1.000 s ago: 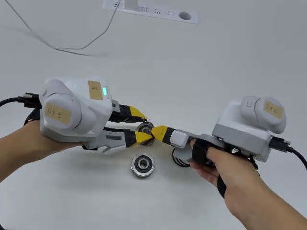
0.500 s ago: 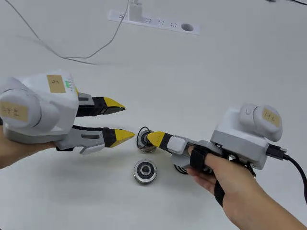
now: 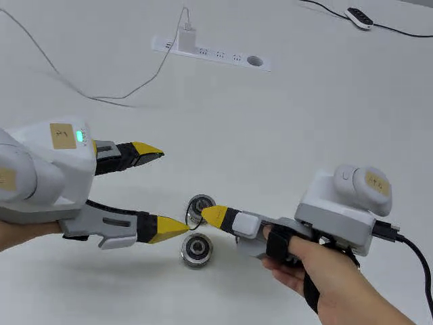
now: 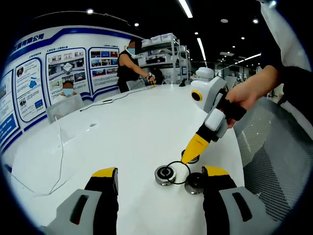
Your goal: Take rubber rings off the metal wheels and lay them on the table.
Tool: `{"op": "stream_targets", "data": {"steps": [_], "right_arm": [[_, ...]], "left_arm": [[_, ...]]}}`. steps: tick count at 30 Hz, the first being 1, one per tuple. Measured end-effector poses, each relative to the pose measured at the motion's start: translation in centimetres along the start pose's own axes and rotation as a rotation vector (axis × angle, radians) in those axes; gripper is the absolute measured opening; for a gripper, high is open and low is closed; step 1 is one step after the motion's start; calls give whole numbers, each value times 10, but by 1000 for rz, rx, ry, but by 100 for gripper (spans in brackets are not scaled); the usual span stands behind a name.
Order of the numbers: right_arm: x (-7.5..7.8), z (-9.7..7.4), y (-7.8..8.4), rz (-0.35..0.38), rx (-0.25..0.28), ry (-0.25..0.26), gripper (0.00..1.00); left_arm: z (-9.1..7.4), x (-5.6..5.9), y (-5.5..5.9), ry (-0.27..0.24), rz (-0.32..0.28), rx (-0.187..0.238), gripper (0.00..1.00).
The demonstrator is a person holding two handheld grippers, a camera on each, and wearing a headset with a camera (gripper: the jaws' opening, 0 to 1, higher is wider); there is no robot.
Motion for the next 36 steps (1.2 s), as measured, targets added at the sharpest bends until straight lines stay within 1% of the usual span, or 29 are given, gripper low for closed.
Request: {"op": "stream_targets", "data": {"steps": [2, 3, 6, 9, 12, 15, 17, 20, 22, 23, 26, 28, 32, 35, 36], "right_arm": [[0, -5, 2, 0, 0, 0, 1], [0, -9, 2, 0, 1, 1, 1], [0, -16, 2, 3, 8, 1, 1], [2, -22, -1, 6, 22, 3, 1], [5, -29, -3, 11, 38, 11, 1], [13, -35, -6, 30, 57, 22, 1], [20, -39, -8, 46, 73, 39, 1], [29, -45, -10, 76, 94, 52, 1], [37, -48, -9, 96, 102, 63, 1], [42, -50, -8, 104, 105, 77, 1], [51, -52, -5, 134, 117, 89, 1], [56, -53, -3, 142, 118, 99, 1], [70, -54, 1, 152, 122, 143, 1], [78, -56, 0, 141, 133, 182, 2], [80, -56, 0, 127, 134, 196, 2]], "left_arm": [[-3, 2, -3, -4, -5, 10, 75], [-5, 2, -6, -6, -9, 23, 78], [-11, 4, -11, -15, -17, 42, 81], [-16, 7, -12, -21, -21, 50, 84], [-19, 10, -11, -28, -18, 46, 85], [-23, 12, -9, -36, -22, 46, 86], [-25, 14, -7, -42, -40, 55, 87], [-27, 18, -6, -44, -41, 48, 87], [-29, 20, -6, -46, -36, 47, 88], [-31, 21, -7, -48, -39, 51, 88], [-34, 21, -9, -57, -46, 58, 88], [-35, 22, -9, -60, -46, 57, 88], [-38, 24, -8, -63, -46, 52, 87], [-39, 26, -6, -65, -49, 50, 87], [-39, 27, -5, -66, -50, 47, 87]]}}
Point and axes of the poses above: the centre of the closed fingertips' face, and the gripper's own axes: z roughly forward along the fingers, x roughly to its right, y roughly out of its underside, the point moved 2 cm from there along -z, roughly backward along the fingers, and after that the axes turned 4 degrees about -x, right-handed, at the moved point
